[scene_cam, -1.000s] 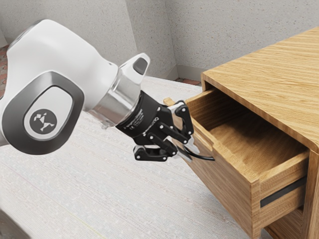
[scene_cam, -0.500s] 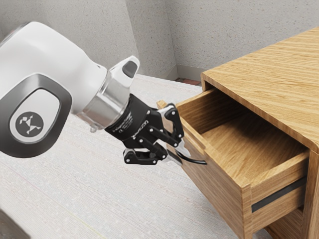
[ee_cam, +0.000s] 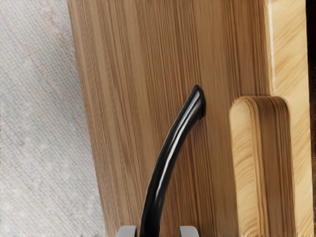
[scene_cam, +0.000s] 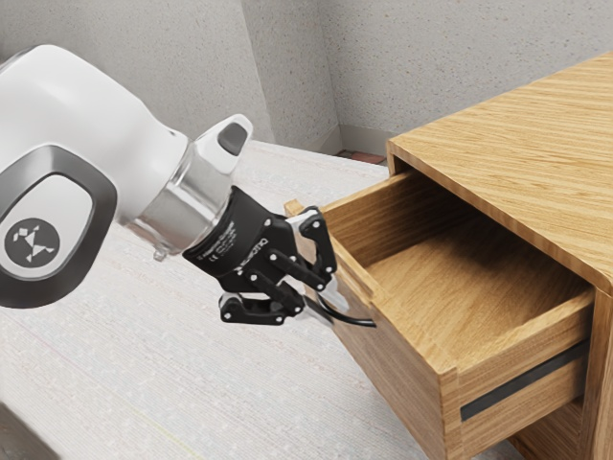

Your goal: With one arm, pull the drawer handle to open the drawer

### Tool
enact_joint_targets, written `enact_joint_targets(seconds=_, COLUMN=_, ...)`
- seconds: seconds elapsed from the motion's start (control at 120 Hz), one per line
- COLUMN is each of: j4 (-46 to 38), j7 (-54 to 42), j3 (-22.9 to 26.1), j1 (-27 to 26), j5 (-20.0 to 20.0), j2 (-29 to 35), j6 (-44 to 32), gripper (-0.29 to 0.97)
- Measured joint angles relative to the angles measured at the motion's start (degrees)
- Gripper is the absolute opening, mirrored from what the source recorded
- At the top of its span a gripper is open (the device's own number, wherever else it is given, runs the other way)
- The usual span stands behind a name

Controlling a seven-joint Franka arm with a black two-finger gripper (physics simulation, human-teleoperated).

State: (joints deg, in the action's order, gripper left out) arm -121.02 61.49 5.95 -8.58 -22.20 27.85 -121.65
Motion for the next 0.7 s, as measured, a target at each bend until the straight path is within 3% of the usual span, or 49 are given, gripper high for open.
enact_joint_targets(seconds=0.7, j4=-2.64, j7=0.5, j3=-0.58, j1=-0.94, j5=0.13, j2=3.95, j6=2.34, gripper=0.01)
